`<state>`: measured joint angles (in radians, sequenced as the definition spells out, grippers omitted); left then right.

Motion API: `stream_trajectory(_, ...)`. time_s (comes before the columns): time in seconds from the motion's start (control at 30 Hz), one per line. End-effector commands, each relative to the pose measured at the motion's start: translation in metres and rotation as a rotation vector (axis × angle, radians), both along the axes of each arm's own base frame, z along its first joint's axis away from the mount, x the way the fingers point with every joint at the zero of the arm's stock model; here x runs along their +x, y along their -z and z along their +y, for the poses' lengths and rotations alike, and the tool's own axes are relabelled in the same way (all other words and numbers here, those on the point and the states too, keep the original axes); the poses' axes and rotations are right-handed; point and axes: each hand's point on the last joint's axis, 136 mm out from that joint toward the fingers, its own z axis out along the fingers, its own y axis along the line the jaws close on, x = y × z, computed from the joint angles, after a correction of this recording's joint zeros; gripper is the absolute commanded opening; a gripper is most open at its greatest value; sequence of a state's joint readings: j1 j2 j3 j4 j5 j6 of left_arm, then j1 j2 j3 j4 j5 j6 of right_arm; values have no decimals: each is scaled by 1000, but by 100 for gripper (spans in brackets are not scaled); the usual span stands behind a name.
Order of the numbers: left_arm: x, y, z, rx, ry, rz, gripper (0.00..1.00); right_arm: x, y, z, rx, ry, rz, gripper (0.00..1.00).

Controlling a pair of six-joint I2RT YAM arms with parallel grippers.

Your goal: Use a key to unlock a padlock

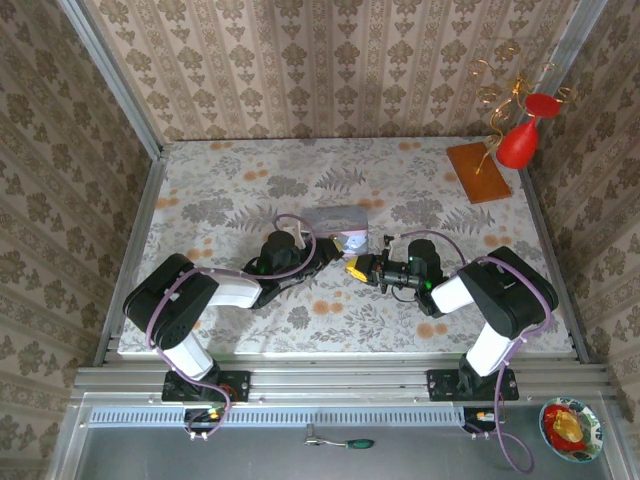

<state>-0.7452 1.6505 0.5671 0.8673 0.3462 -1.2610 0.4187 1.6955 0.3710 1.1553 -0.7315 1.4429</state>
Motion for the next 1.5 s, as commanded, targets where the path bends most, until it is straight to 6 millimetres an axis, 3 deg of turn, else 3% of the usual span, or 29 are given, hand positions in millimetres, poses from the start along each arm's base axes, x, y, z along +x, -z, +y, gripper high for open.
stream_trajectory(0.0, -39, -13, -26, -58, 206, -12, 3, 32, -20, -8, 23, 109, -81, 0)
stream_trajectory(0.2, -47, -21, -41, -77, 272, -27, 7, 32, -32, -2, 56, 89, -100, 0)
stream_trajectory(0.37, -45, -14, -39, -56, 261, -22, 13, 32, -33, 0, 61, 80, -104, 0)
stream_trajectory(0.77, -29, 5, -25, -21, 191, -3, 21, 9, -10, 4, 14, 52, -72, 0)
stream_trajectory(0.93, -24, 11, -18, -3, 160, -1, 26, 4, -6, 8, 5, 43, -69, 0)
stream_trajectory(1.47, -11, 22, -10, 33, 124, -7, 27, -10, 0, 15, -21, 26, -61, 0)
